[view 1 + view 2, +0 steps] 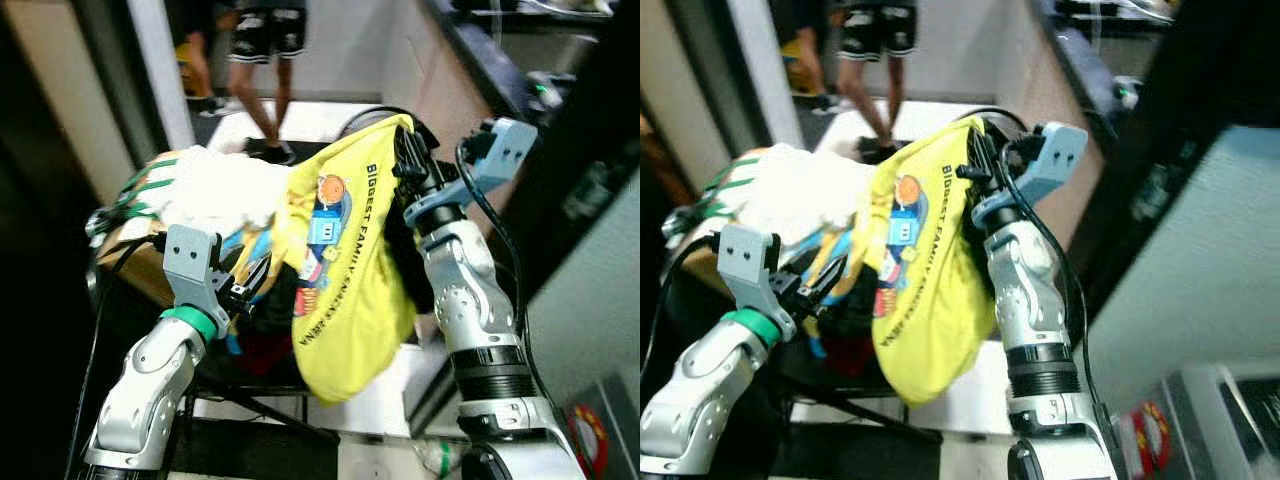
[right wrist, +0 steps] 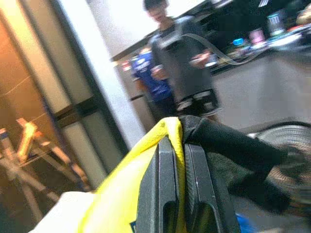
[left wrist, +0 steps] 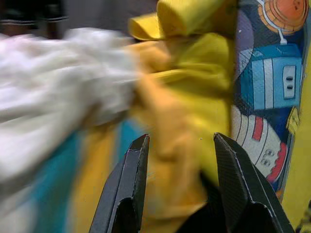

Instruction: Clothes washing

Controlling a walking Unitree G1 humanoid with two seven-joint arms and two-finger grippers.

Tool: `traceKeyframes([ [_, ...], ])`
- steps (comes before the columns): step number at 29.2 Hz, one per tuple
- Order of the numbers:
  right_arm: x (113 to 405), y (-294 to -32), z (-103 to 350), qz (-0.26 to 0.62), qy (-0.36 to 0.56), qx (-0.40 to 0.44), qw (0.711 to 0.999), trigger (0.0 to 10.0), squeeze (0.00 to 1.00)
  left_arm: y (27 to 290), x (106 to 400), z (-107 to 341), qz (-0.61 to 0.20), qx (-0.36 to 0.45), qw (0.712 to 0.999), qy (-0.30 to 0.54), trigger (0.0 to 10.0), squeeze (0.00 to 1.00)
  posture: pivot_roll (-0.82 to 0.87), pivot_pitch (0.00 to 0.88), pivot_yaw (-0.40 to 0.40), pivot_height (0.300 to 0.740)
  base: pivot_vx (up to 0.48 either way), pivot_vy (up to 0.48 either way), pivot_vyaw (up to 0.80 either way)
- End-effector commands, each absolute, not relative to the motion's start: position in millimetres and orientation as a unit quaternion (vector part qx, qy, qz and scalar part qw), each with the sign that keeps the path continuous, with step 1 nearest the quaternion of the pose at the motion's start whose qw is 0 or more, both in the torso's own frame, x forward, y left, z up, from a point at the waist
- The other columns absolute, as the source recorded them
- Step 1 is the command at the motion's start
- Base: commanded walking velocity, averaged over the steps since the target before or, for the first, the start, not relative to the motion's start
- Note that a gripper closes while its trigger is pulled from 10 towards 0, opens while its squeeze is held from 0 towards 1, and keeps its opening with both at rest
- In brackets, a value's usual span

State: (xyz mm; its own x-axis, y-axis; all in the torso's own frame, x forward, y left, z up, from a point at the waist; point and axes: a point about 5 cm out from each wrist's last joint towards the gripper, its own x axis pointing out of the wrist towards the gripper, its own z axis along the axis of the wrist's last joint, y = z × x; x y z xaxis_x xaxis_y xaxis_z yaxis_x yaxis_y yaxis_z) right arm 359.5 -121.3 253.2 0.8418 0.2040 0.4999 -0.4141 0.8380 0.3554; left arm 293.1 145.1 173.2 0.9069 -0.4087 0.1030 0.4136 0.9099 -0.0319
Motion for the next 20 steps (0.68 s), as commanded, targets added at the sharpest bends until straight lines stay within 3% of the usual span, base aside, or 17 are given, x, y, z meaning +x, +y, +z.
traceKeyframes([
  [1, 354.7, -126.9, 250.8, 0.169, -0.233, 0.242, 0.927, 10.0, 0.0, 143.7, 292.3, 172.4, -0.215, -0.018, 0.975, -0.043, 10.0, 0.0, 0.06, 0.0, 0.037, 0.74, 0.0, 0.0, -0.8],
  [20, 342.7, -137.1, 238.2, 0.161, -0.223, 0.247, 0.929, 10.0, 0.0, 145.7, 291.0, 172.9, -0.219, -0.014, 0.975, -0.041, 10.0, 0.0, 0.06, 0.0, 0.047, 0.74, 0.0, 0.0, -0.8],
])
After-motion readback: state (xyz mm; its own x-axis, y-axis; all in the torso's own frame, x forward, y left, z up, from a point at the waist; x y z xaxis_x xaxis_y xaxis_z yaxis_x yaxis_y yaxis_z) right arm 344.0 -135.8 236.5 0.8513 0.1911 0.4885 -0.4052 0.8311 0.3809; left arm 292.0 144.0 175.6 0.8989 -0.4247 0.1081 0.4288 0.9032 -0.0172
